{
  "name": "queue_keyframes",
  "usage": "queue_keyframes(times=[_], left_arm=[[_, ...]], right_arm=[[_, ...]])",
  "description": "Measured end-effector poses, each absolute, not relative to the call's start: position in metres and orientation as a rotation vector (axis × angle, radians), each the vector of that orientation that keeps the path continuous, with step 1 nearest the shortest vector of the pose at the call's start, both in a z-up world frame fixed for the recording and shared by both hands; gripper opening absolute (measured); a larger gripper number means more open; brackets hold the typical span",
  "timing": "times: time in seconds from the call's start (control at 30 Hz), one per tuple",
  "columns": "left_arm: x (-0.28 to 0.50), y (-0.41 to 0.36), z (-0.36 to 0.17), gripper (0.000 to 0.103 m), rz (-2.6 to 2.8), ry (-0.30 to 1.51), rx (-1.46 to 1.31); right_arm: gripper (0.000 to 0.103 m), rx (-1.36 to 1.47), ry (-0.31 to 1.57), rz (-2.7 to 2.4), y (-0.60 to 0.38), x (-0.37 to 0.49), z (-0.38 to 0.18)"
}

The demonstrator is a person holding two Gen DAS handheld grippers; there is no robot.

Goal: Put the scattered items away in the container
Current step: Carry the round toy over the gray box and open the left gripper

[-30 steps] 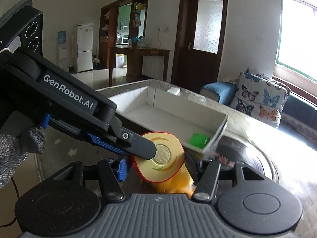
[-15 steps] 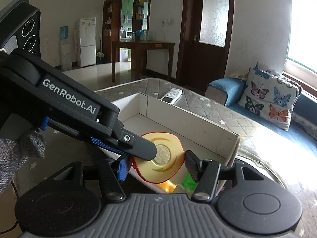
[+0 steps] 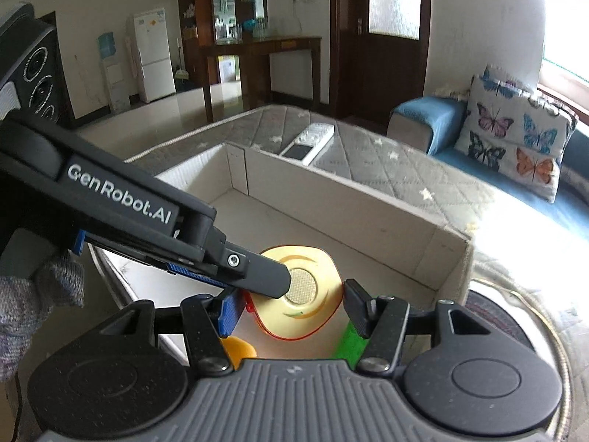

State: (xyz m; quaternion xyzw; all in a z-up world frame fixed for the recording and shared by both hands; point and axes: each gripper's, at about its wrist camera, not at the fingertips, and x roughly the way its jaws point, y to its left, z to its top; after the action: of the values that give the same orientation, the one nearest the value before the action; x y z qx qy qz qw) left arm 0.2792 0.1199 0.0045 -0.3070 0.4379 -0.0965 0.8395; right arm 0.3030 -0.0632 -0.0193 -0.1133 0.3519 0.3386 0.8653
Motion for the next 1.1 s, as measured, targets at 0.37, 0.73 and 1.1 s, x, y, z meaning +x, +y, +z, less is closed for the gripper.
queue_keyframes(times=[0.37,0.73,1.1], left_arm=[[0.301,0.129,-0.021,0.036,-0.207,0.989,-0.701],[0.299,0.132,-0.021,0.036,-0.180,0.977,-0.687],[0.290,0.128,-0.010,0.036,-0.172,0.949,-0.663]], right_arm=[[0.058,-0.263,0.817,0.711,-0.057,0.315,-0.039],[0.059,-0.301,0.852,0.703,-0.051,0.316,-0.042],[0.060,-0.303,0.836,0.692,-0.050,0.314,-0.038]])
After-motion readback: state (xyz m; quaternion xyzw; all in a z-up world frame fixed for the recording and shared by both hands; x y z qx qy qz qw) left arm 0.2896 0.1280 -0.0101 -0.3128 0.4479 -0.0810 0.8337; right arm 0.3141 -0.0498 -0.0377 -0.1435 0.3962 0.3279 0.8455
